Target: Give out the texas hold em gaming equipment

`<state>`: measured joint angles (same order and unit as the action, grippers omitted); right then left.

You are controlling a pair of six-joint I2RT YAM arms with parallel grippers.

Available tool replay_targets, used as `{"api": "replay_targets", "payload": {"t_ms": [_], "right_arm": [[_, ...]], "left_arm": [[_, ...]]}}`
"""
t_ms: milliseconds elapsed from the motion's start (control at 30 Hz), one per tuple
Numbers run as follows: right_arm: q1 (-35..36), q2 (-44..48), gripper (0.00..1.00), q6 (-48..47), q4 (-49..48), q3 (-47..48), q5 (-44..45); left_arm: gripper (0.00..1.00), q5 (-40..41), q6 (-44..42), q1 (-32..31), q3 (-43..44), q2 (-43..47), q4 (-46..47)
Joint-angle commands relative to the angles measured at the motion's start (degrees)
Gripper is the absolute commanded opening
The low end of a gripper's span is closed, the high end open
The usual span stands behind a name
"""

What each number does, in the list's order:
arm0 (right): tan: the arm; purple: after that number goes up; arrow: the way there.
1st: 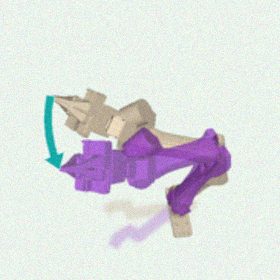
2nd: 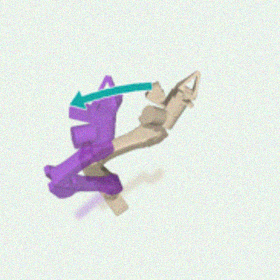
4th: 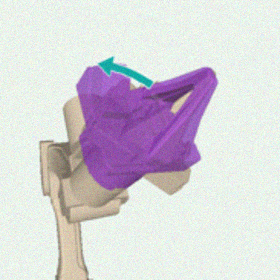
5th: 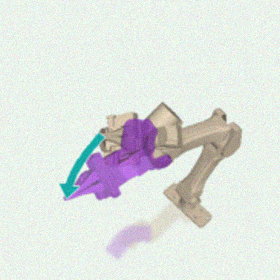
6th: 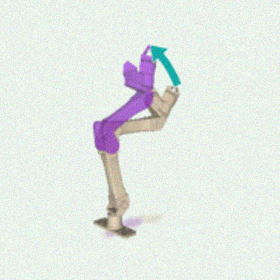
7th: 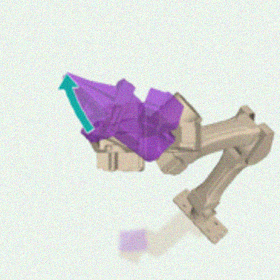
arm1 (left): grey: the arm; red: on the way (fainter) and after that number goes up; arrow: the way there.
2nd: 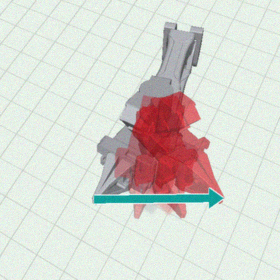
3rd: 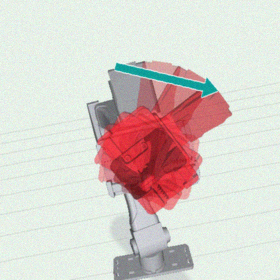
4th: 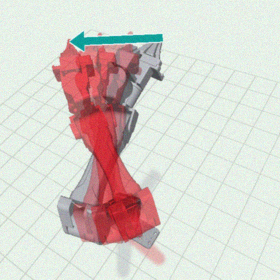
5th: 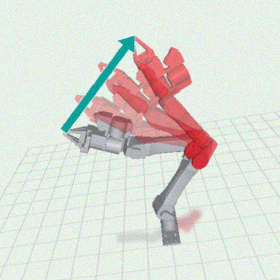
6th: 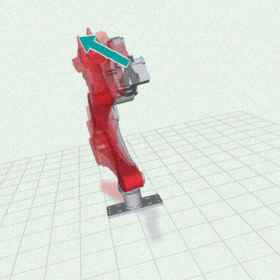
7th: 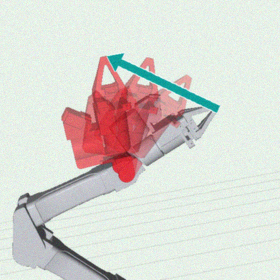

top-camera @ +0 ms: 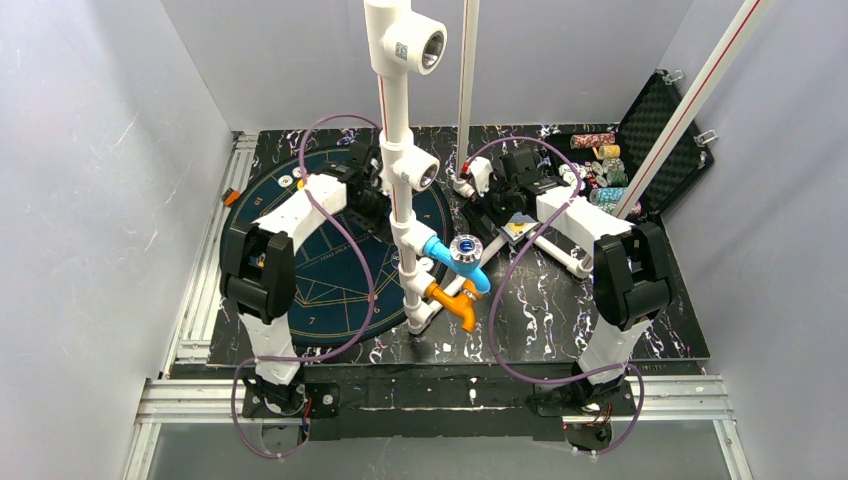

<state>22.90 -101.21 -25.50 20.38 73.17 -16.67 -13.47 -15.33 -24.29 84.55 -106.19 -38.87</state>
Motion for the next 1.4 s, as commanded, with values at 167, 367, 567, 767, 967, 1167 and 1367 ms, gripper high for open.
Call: {"api": "replay_targets", "payload": {"t_ms": [167, 367, 567, 767, 967, 1167, 1367], "right_arm": [[0.0, 3.2, 1.00, -0.6, -0.9, -1.1, -0.7], [0.0, 2.3, 1.00, -0.4, -0.7, -0.6, -0.5], [0.0, 1.5, 1.00, -0.3, -0.5, -0.2, -0.5], [0.0, 1.1, 1.00, -0.3, -0.3, -0.1, -0.4], [0.0, 0.8, 1.00, -0.3, -0.3, 0.0, -0.2], [0.0, 0.5, 1.00, -0.3, -0.3, 0.1, -0.1], [0.0, 0.6, 1.00, -0.3, -0.2, 0.0, -0.1]], "left_arm": [[0.82, 3.6, -2.6, 5.1, 4.4, -5.4, 3.4], [0.73, -1.2, -5.1, 5.2, 3.7, -8.3, 4.8], [0.72, -1.8, -6.4, 4.9, 3.9, -10.3, 5.8], [0.67, -1.3, -6.7, 4.6, 4.5, -12.3, 6.0], [0.57, -1.3, -7.0, 4.4, 4.2, -12.4, 6.0], [0.52, -2.0, -7.2, 3.6, 3.0, -10.9, 6.2], [0.54, -1.1, -8.1, 2.2, 1.4, -10.1, 6.9]]}}
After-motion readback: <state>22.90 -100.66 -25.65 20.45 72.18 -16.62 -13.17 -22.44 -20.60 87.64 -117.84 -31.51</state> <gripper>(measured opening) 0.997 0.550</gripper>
